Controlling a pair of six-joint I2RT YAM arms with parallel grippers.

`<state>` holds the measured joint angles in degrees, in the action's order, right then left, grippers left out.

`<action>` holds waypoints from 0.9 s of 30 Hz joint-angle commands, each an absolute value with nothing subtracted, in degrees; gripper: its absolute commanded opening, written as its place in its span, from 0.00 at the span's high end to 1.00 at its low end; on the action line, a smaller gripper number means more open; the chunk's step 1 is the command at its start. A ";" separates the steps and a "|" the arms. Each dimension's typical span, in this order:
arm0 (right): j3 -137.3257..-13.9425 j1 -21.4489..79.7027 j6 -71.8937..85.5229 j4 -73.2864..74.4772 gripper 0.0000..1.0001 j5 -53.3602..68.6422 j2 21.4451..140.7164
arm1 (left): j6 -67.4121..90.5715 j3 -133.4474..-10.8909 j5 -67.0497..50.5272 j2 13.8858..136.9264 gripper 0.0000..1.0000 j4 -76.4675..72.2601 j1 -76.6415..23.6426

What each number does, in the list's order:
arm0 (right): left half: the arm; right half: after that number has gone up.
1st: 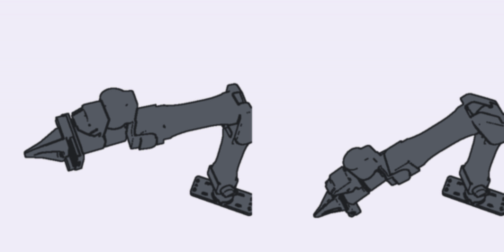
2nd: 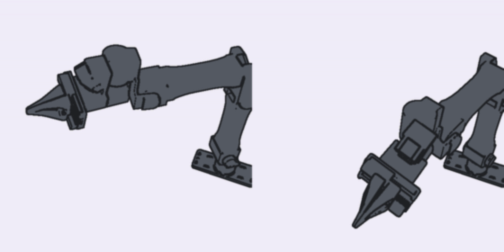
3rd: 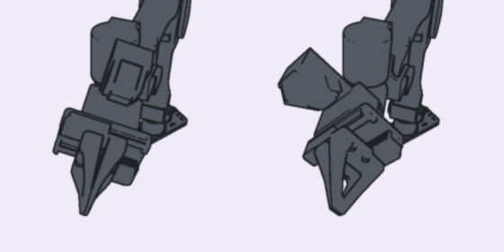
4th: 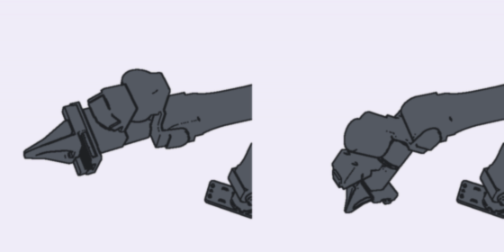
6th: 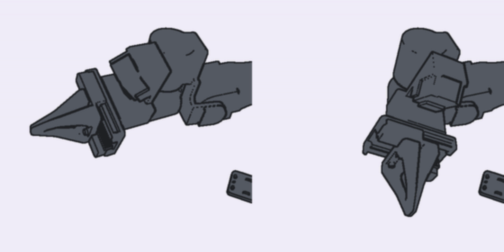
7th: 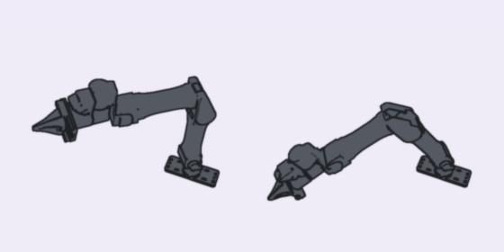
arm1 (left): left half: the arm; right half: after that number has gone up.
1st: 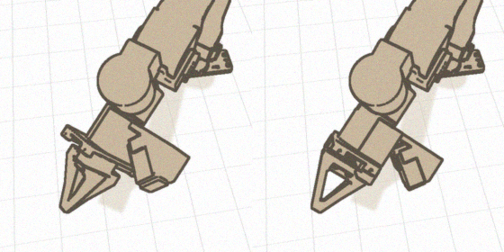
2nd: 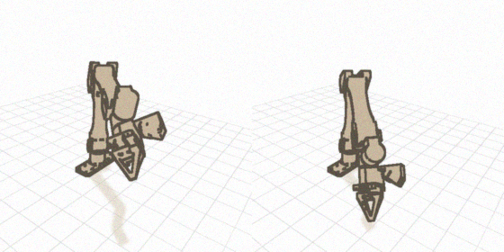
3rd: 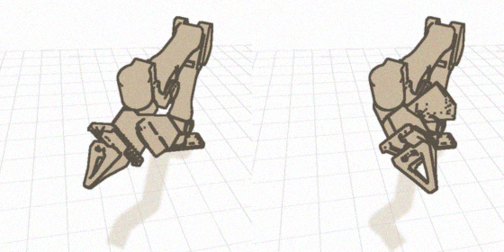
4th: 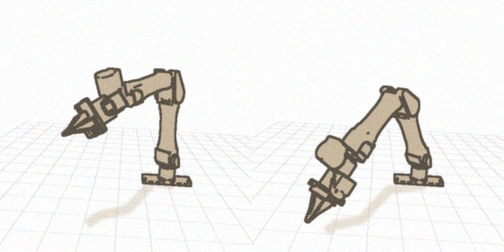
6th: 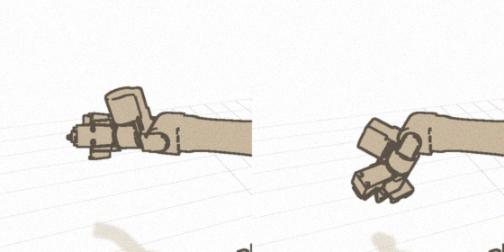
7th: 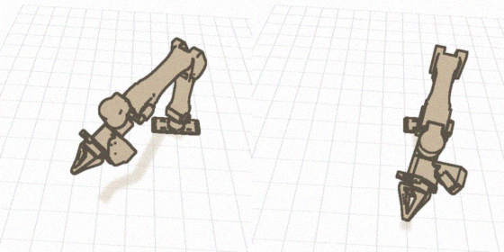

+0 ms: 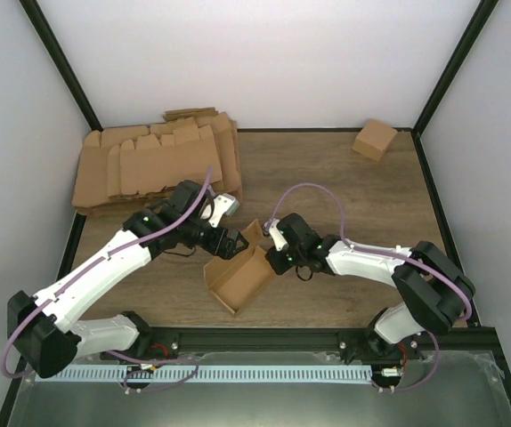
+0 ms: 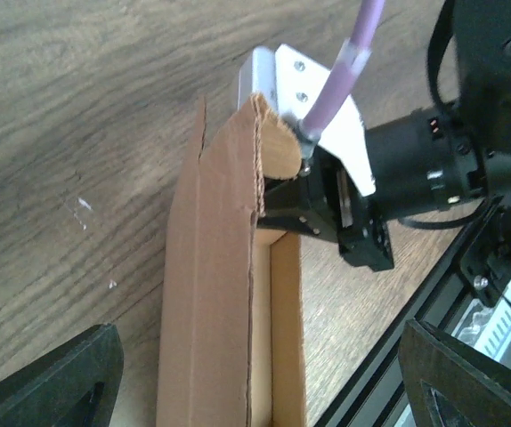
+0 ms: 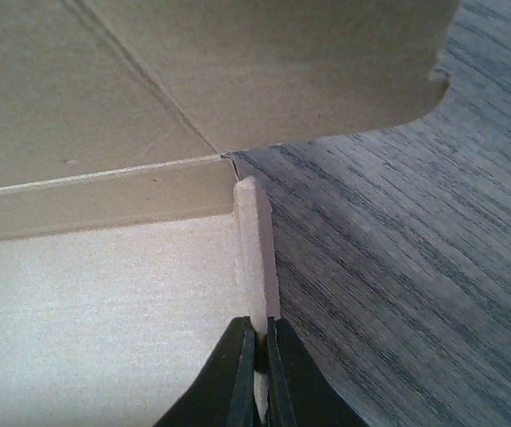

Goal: Fold the paper box

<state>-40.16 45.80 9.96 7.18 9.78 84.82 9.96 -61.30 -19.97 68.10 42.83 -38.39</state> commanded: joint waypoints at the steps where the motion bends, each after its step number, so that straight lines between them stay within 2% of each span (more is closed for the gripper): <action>1: -40.62 46.36 10.25 6.03 0.97 7.59 85.49 | 9.27 -59.32 -18.75 68.29 0.12 41.37 -39.12; 6: -40.55 46.45 9.98 6.22 0.92 6.99 85.46 | 9.62 -58.63 -17.14 69.06 0.12 41.16 -39.78; 9: -40.38 46.49 9.82 6.00 0.83 6.52 84.90 | 9.92 -58.43 -16.75 69.01 0.13 40.76 -39.76; 20: -37.00 46.49 11.70 1.95 0.68 5.91 79.08 | 11.22 -58.49 -15.78 68.27 0.13 40.64 -39.80; 27: -34.20 46.49 11.34 -0.52 0.53 5.16 71.76 | 11.58 -58.93 -15.60 66.83 0.08 41.12 -39.76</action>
